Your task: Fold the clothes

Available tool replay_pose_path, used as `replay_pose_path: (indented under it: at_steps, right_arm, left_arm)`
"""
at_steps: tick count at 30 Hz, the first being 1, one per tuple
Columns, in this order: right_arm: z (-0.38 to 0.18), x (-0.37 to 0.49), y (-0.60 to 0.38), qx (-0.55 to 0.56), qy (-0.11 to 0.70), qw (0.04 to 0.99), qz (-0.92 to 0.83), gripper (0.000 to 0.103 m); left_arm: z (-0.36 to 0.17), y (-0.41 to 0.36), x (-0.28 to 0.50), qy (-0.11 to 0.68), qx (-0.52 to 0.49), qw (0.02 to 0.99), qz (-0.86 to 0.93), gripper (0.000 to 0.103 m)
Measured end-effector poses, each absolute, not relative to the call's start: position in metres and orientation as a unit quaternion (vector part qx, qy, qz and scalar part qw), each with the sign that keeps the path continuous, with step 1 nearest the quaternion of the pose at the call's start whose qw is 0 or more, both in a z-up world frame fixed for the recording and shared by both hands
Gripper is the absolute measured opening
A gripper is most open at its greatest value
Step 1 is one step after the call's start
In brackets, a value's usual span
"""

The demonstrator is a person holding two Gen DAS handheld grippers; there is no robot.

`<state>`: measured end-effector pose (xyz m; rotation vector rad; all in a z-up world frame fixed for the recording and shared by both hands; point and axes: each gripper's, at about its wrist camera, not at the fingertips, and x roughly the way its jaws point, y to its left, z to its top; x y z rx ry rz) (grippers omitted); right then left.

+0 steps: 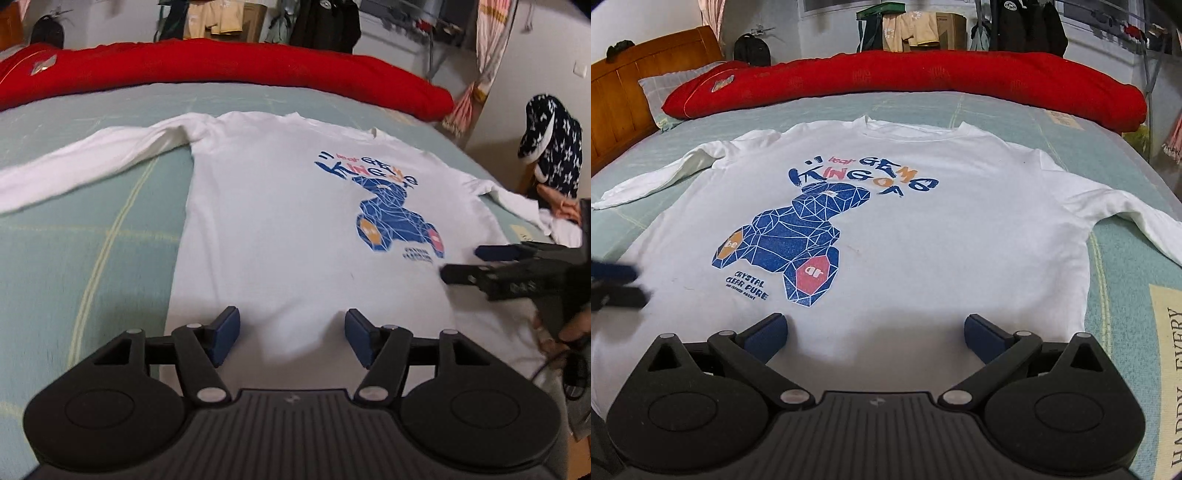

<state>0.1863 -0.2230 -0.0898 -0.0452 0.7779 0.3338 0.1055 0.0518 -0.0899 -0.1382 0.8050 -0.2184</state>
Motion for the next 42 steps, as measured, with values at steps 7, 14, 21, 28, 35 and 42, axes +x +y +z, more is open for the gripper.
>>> replay_pose_path:
  at_steps: [7,14,21,28,35,42]
  right_arm:
    - [-0.097,0.18,-0.222,-0.018,0.35,0.924,0.156,0.103]
    - [-0.098,0.173,-0.221,-0.015,0.332,0.932,0.144,0.103]
    - [-0.102,0.17,-0.223,-0.008,0.318,0.937,0.147,0.103]
    - [-0.102,0.168,-0.222,-0.008,0.313,0.938,0.147,0.103]
    - [-0.073,0.182,-0.218,0.049,0.369,0.911,0.179,0.103]
    - [-0.052,0.19,-0.186,0.142,0.359,0.885,0.261,0.103]
  left_arm:
    - [-0.079,0.062,0.11,0.385,-0.107,0.91,-0.115,0.063]
    - [-0.095,0.073,0.14,0.393,-0.151,0.899,-0.119,0.063]
    - [-0.093,0.107,0.138,0.379,-0.234,0.885,-0.137,0.061]
    - [-0.065,0.16,0.159,0.347,-0.217,0.909,-0.082,0.06]
    - [-0.045,0.225,0.188,0.346,-0.172,0.922,-0.018,0.054]
    - [-0.065,0.273,0.186,0.346,-0.231,0.909,0.006,0.054]
